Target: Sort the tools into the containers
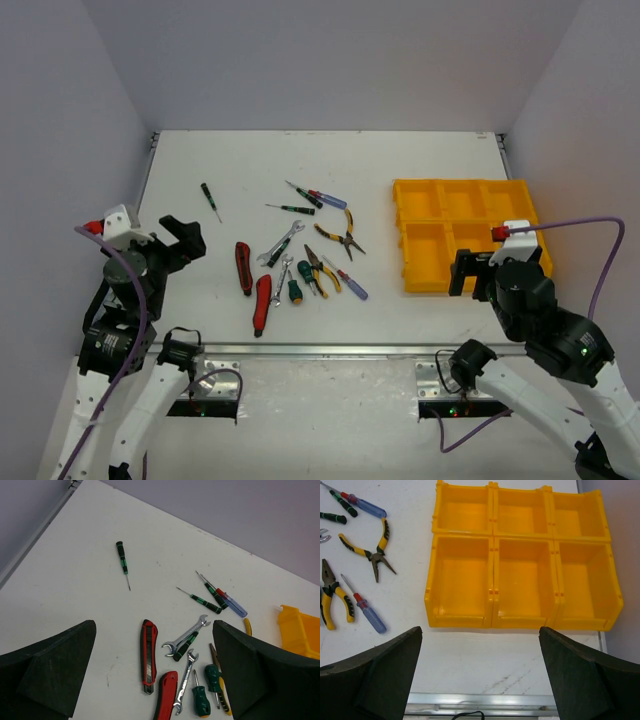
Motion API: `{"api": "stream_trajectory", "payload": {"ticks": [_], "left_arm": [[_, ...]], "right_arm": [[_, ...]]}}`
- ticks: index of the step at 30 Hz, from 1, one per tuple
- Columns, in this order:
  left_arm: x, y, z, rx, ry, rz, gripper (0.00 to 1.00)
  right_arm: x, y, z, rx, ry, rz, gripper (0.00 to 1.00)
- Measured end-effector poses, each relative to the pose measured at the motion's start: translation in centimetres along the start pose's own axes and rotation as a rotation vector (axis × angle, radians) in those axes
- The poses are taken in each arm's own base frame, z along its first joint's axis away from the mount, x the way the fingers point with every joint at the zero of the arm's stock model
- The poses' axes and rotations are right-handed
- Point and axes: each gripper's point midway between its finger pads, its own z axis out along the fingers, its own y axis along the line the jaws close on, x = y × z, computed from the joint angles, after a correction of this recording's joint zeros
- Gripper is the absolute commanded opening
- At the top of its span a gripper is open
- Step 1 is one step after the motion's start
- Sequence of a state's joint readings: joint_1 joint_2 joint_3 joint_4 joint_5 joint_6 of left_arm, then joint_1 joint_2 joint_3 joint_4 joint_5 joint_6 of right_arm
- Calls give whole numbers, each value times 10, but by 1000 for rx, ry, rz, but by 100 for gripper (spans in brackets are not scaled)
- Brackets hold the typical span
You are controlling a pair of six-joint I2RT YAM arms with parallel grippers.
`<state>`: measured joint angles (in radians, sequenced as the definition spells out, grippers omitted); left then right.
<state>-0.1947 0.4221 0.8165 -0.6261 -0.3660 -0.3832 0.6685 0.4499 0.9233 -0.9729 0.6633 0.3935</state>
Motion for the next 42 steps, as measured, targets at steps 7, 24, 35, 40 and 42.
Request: {"api": "stream_trajectory", "payload": {"ticks": [7,24,35,40,42], "left_arm": [[1,-3,2,7,9,2,100],[13,-8,10,28,51,12,100],[15,-9,11,35,58,17,100],[16,-9,11,39,61,22,100],[16,-9,11,40,62,22,100]], "right_arm": [[2,0,0,1,-8,22,99],[55,146,78,-375,379,-64,76],[180,216,142,-512,808,-276,50],[200,226,152,-530,831,-325,38],[200,229,154,-536,819,-334,20]]}}
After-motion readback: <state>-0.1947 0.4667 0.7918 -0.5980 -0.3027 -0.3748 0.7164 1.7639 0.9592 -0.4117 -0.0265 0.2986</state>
